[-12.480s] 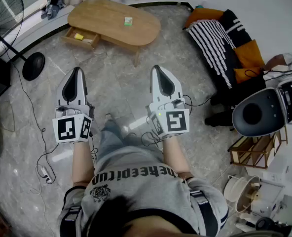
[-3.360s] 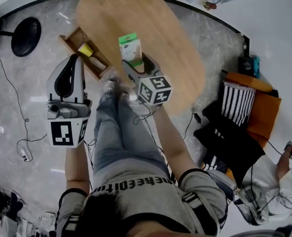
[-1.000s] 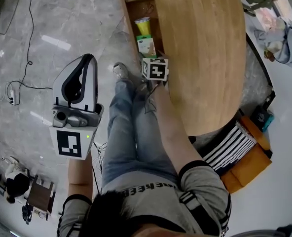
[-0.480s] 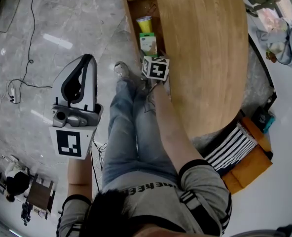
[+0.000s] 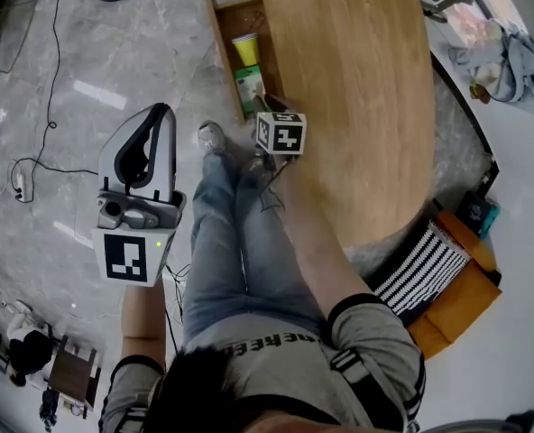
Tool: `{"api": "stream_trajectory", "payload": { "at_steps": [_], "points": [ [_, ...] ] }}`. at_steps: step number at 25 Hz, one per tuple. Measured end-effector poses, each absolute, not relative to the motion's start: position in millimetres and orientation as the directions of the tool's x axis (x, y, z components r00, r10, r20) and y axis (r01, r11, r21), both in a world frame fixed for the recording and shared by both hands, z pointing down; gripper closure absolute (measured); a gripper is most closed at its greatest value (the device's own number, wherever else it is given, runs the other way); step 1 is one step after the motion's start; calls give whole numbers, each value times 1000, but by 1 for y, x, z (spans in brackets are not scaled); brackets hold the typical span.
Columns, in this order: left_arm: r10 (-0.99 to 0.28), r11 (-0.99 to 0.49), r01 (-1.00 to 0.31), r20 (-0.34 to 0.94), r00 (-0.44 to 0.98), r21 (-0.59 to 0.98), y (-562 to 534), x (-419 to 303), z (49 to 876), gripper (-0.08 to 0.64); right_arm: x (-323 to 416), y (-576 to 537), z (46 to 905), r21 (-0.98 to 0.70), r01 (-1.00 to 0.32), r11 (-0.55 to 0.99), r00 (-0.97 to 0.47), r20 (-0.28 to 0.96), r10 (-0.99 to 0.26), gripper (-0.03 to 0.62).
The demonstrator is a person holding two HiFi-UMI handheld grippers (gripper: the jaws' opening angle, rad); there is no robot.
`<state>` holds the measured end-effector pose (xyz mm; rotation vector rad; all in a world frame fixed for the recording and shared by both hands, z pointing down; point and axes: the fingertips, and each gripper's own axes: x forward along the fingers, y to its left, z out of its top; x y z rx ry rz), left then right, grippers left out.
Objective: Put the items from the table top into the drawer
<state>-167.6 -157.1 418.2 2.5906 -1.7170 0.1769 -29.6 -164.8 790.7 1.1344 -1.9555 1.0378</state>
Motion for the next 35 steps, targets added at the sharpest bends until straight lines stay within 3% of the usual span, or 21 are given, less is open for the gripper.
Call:
{"api": "stream_trajectory", "payload": {
  "at_steps": [1, 2, 6, 12, 15, 35],
  "points": [
    [-917, -391, -920, 105, 385, -40, -153, -165, 414, 548, -26, -163, 781, -307, -896, 322, -424, 809, -408, 571],
    [-919, -388, -921, 94, 383, -40, -150, -161, 408, 548, -22, -160, 771, -310, -892, 329, -432, 797, -422, 588],
    [-936, -352, -936, 10, 351, -26, -143, -152, 368, 548, -20, -142, 731, -320, -861, 396, -486, 750, -449, 589],
    [-923, -381, -924, 62, 379, -36, -117, -147, 353, 548, -13, -118, 670, -268, -857, 439, -484, 708, -514, 589],
    [-926, -376, -927, 22, 376, -8, -118, -141, 329, 548, -8, -113, 636, -234, -862, 450, -477, 674, -563, 589],
    [-887, -460, -888, -38, 460, 13, -71, -177, 225, 548, -24, -78, 383, -120, -912, 392, -408, 364, -837, 589]
  ]
}}
